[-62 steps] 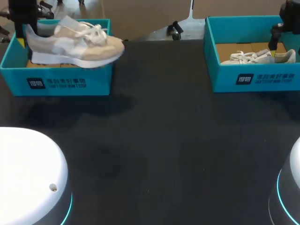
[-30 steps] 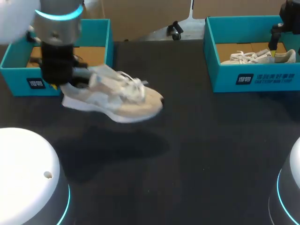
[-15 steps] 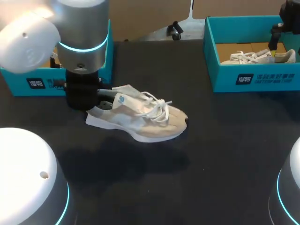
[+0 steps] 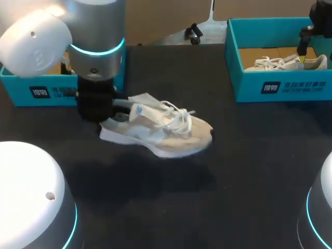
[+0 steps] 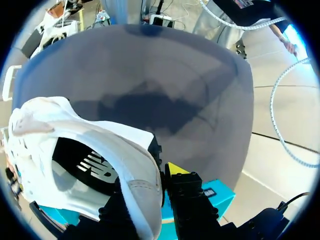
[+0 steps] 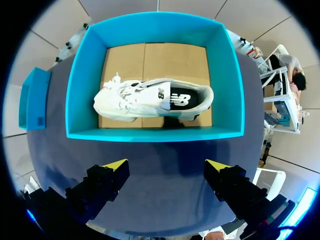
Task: Take the shoe out of the shoebox, open the shoe tongue, remove and reinsert the insole, then place the shoe into the shoebox
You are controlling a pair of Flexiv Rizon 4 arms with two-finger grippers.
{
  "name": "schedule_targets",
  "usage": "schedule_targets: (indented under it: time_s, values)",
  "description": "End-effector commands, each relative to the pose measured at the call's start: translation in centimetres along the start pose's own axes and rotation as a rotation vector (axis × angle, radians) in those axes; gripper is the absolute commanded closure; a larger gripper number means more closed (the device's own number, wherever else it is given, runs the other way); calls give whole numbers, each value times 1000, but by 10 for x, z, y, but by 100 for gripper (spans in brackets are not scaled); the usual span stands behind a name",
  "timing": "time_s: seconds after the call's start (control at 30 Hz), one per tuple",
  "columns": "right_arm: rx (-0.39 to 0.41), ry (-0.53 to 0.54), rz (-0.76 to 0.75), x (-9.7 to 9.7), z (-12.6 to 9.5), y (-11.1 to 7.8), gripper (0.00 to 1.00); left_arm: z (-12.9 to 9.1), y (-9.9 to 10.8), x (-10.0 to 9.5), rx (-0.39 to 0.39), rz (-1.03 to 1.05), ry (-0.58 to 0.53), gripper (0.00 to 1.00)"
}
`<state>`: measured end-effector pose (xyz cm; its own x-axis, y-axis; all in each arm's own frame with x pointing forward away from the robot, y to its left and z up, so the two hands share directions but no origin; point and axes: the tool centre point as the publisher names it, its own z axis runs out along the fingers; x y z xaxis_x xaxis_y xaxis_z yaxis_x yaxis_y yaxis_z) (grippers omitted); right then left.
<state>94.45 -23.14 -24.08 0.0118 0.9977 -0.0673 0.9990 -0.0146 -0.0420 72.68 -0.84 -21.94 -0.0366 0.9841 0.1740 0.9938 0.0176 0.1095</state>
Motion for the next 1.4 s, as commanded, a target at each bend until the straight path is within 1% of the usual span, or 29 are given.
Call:
schedule_targets:
  time_s: [0.03,0.07,0.13,0.17,0.2,0.77,0.93,0.97,1.03,1.27,1.4]
  values:
    - [-3,-1,0,0,0,-1,0,6,-17,-39,-5,7,35,100]
    - [-3,-1,0,0,0,-1,0,6,-24,-47,-14,9,38,100]
    - [-3,-1,0,0,0,-1,0,9,-30,-57,56,12,-23,100]
    - [-3,-1,0,0,0,-1,0,13,-30,-62,77,7,-27,100]
    - [-3,-1,0,0,0,-1,0,16,-33,-68,110,2,-23,100]
    - [-3,-1,0,0,0,-1,0,16,-33,-68,110,2,-23,100]
    - [-3,-1,0,0,0,-1,0,35,-48,-86,118,40,-41,100]
    - [-3,-1,0,0,0,-1,0,40,-51,-91,121,52,-24,100]
    - [-3,-1,0,0,0,-1,0,46,-56,-97,102,65,-12,100]
    - [-3,-1,0,0,0,-1,0,66,-63,-110,97,86,12,100]
    - [-3,-1,0,0,0,-1,0,77,-64,-112,85,97,8,100]
